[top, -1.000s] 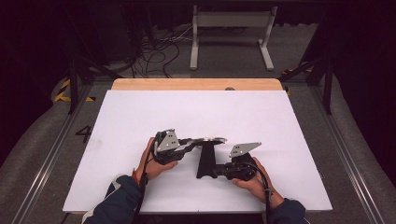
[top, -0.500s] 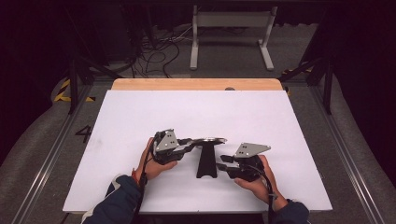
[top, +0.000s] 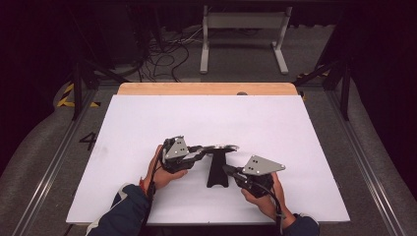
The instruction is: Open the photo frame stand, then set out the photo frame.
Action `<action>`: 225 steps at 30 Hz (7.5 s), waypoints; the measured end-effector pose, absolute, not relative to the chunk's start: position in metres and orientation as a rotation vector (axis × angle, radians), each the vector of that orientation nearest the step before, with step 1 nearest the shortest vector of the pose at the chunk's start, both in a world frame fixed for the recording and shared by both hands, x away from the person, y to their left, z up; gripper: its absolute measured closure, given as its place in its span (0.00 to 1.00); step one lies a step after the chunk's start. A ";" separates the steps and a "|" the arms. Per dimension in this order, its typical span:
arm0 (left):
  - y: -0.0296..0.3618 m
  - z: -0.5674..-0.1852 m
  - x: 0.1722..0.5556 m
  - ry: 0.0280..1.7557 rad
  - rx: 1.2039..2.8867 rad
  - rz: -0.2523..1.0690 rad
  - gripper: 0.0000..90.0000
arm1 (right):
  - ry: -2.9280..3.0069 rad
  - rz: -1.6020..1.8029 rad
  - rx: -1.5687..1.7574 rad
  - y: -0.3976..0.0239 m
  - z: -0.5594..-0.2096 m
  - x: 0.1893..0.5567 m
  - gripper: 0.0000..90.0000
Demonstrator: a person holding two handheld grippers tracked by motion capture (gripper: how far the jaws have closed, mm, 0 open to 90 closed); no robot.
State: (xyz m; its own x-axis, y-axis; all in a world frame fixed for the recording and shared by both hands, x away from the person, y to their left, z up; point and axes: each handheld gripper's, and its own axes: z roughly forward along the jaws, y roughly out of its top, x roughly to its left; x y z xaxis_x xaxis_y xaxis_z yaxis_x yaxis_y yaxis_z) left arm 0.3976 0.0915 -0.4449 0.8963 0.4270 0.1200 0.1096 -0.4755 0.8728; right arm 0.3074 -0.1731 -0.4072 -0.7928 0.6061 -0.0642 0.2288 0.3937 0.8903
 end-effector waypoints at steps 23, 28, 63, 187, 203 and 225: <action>0.082 -0.450 0.399 0.410 2.078 0.409 0.80 | 2.289 1.207 0.773 -0.117 -0.437 0.308 1.00; 0.082 -0.450 0.399 0.408 2.084 0.424 0.81 | 2.308 1.187 0.759 -0.104 -0.442 0.305 1.00; 0.078 -0.448 0.393 0.394 2.130 0.496 0.86 | 2.331 1.140 0.886 -0.104 -0.454 0.317 1.00; 0.048 -0.434 0.347 0.385 2.089 0.570 0.80 | 2.430 1.090 0.952 -0.173 -0.448 0.323 1.00; 0.047 -0.435 0.348 0.345 2.085 0.535 0.75 | 2.407 1.046 0.972 -0.189 -0.450 0.331 1.00; 0.086 -0.432 0.343 0.306 2.162 0.408 0.52 | 2.367 1.039 1.024 -0.202 -0.451 0.340 1.00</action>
